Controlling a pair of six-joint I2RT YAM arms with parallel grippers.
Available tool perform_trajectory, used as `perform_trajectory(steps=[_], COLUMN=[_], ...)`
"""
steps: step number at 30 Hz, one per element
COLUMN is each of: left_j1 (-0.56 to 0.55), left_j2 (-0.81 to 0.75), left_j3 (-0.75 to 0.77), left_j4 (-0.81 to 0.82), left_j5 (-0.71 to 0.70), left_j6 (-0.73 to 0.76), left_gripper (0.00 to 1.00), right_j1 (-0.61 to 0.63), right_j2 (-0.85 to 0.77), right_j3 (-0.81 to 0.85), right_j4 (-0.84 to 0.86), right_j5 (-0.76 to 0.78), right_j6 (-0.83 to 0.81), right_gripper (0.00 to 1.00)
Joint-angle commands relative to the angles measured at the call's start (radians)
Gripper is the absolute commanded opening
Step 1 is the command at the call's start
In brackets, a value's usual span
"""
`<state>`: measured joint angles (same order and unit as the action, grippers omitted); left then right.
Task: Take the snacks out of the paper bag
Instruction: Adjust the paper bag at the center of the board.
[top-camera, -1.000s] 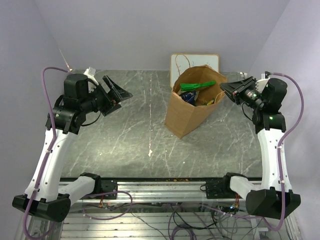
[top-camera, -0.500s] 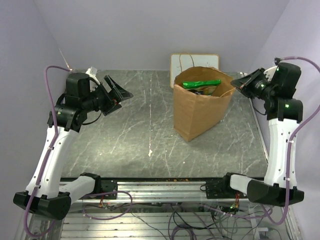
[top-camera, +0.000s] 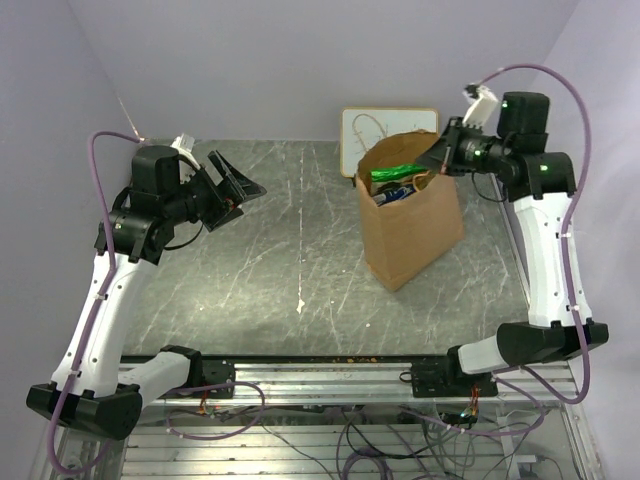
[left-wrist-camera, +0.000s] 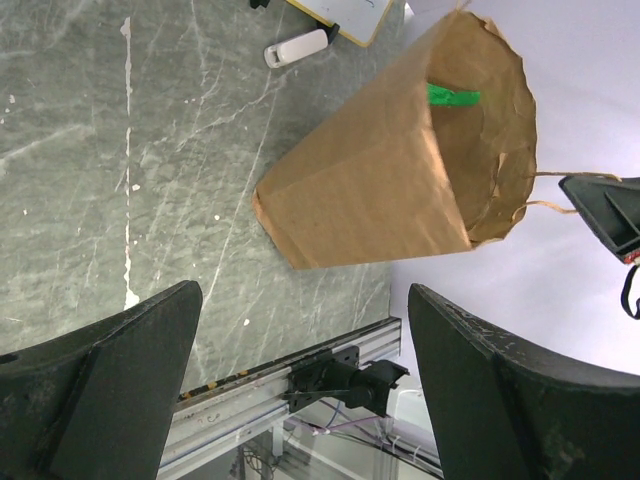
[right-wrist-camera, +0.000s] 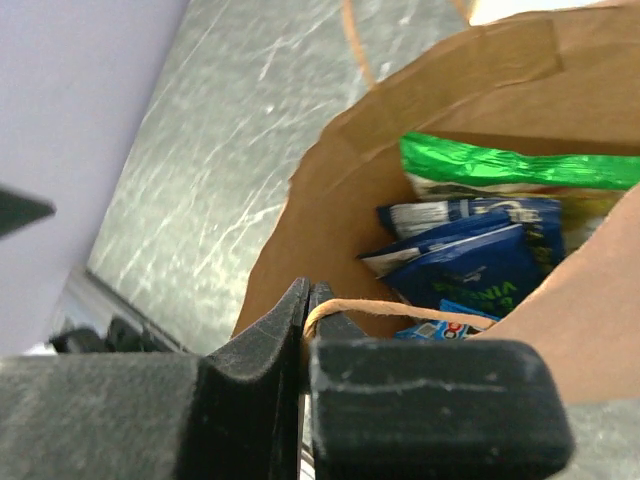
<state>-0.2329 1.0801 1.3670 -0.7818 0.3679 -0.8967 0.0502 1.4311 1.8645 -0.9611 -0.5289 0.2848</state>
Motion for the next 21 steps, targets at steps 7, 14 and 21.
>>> perform_trajectory(steps=[7, 14, 21], left_j1=[-0.011, -0.011, -0.01], left_j2=[0.013, 0.01, -0.029], left_j3=[0.004, -0.002, -0.027], left_j4=[0.054, 0.064, 0.007], left_j5=[0.028, 0.003, -0.069], left_j6=[-0.002, -0.02, -0.027], left_gripper=[0.95, 0.95, 0.95], right_j1=[0.222, 0.244, 0.267], right_j2=[-0.014, 0.043, 0.083], right_j3=[0.06, 0.104, 0.113], right_j4=[0.038, 0.069, 0.145], right_j5=[-0.248, -0.385, -0.493], right_j6=[-0.112, -0.069, -0.007], right_gripper=[0.0, 0.0, 0.0])
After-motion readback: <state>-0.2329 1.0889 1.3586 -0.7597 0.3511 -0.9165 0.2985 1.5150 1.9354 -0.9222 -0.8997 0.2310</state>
